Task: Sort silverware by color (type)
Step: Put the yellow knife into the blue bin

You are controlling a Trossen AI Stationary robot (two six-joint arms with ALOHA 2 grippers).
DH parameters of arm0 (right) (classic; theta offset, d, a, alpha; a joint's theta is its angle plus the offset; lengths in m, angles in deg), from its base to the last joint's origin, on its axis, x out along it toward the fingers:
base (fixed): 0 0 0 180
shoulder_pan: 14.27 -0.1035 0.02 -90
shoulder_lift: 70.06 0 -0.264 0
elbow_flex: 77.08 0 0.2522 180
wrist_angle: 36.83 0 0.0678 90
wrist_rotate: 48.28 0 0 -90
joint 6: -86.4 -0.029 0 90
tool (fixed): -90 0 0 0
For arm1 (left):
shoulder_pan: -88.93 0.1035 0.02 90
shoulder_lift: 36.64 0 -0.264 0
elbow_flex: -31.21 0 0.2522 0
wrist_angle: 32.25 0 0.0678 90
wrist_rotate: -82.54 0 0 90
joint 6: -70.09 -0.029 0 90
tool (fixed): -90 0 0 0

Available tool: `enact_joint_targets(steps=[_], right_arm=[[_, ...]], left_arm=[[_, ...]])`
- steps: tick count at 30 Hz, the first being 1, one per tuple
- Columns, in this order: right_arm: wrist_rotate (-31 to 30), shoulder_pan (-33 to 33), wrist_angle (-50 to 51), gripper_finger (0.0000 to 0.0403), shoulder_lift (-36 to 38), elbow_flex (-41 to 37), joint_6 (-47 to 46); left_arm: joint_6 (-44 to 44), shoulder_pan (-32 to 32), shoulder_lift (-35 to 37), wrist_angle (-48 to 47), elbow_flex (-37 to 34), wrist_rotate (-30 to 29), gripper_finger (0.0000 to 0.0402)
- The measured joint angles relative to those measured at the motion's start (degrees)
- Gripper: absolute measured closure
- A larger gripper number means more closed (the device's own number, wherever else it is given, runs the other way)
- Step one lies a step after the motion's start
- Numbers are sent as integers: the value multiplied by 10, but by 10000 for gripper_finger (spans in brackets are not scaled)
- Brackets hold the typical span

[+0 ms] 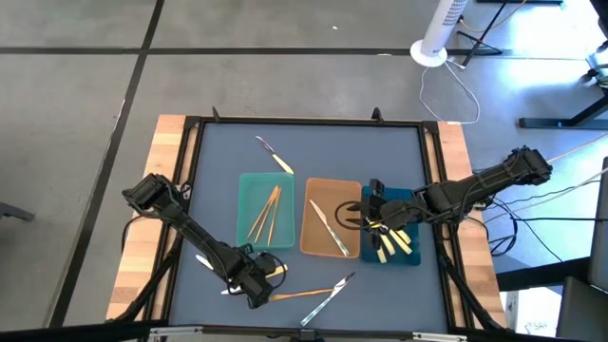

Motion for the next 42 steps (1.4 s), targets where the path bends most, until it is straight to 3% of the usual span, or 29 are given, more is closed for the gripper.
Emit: enact_joint_targets(steps=[22, 29, 34, 42], right_arm=[[0, 0, 0, 278, 0, 0, 0], [0, 0, -1, 278, 0, 0, 0], [0, 0, -1, 278, 0, 0, 0], [0, 0, -1, 278, 0, 0, 0]], left_arm=[[-5, 0, 10, -6, 1, 43, 356], [-44, 2, 12, -45, 51, 37, 356], [-85, 5, 12, -123, 111, -1, 356], [-167, 17, 14, -247, 212, -116, 356]])
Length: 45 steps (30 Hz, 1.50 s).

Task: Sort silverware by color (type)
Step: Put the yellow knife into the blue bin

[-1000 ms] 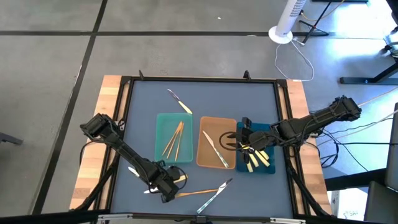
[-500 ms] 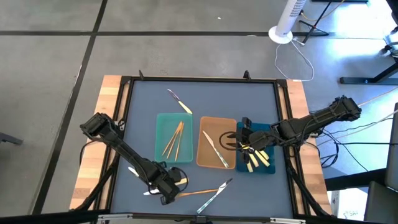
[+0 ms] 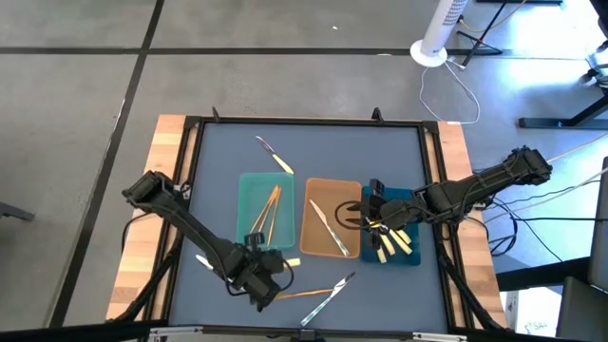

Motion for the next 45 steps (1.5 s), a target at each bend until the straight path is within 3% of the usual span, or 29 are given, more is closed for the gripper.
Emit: enact_joint_targets(steps=[12, 28, 34, 40, 45], right_arm=[[0, 0, -70, 278, 0, 0, 0], [0, 10, -247, 278, 0, 0, 0], [0, 41, -264, 278, -3, 0, 0], [2, 75, -291, 278, -36, 0, 0], [53, 95, -323, 278, -74, 0, 0]], left_arm=[[-157, 60, 0, -123, 47, -132, 356], [-417, 126, 0, -121, 47, -263, 356], [-492, 132, 0, -114, 47, -305, 356], [-580, 132, 0, -99, 47, -324, 356], [-641, 134, 0, -72, 47, -325, 356]])
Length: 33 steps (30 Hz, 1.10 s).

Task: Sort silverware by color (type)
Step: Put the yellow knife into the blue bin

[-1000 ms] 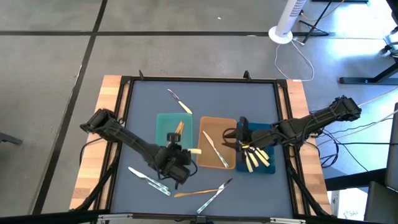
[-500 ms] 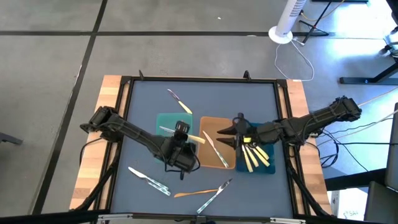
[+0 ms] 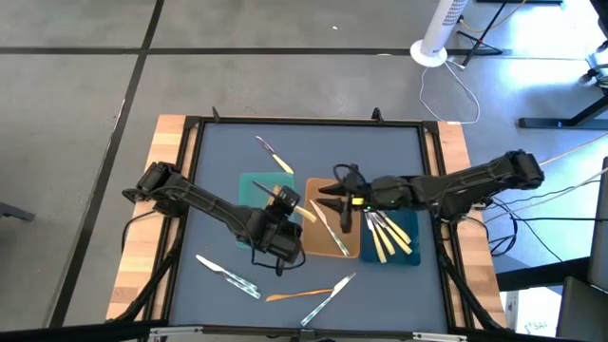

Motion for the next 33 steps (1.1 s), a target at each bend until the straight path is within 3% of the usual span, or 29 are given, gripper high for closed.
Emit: enact_joint_targets(steps=[7, 11, 33], right_arm=[[17, 0, -19, 278, -42, 0, -12], [-18, 0, -20, 278, -53, 0, -34], [-38, -1, -17, 278, -66, 0, -34]], left_arm=[[-48, 0, 0, 53, 0, -34, 356], [-64, 0, 0, 72, 0, -34, 356], [-63, 0, 0, 117, 0, -58, 356]])
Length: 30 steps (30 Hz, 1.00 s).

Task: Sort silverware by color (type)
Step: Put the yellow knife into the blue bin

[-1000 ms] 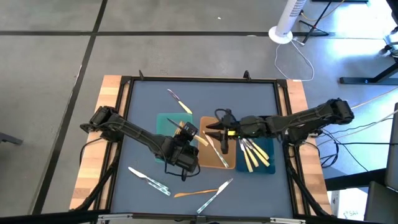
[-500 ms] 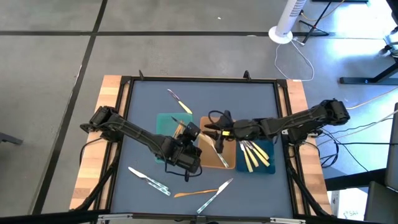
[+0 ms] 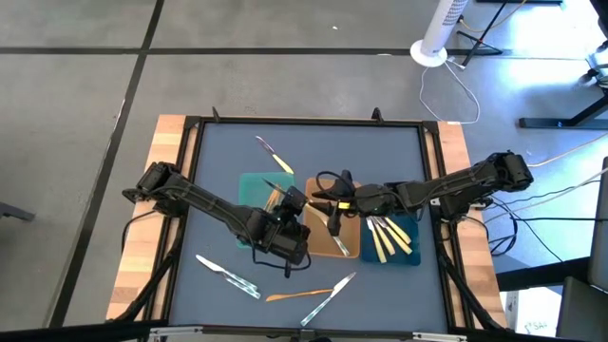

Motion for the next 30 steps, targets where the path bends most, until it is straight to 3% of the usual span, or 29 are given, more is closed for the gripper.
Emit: enact_joint_targets(steps=[6, 12, 30], right_arm=[[3, 0, 8, 278, 0, 0, 0], [46, 0, 12, 278, 0, 0, -1], [25, 0, 40, 278, 0, 0, -2]], left_arm=[[-23, 2, 0, 19, 0, -1, 356], [-41, 10, 0, 29, 0, -1, 356], [-92, 12, 0, 83, 0, -1, 356]])
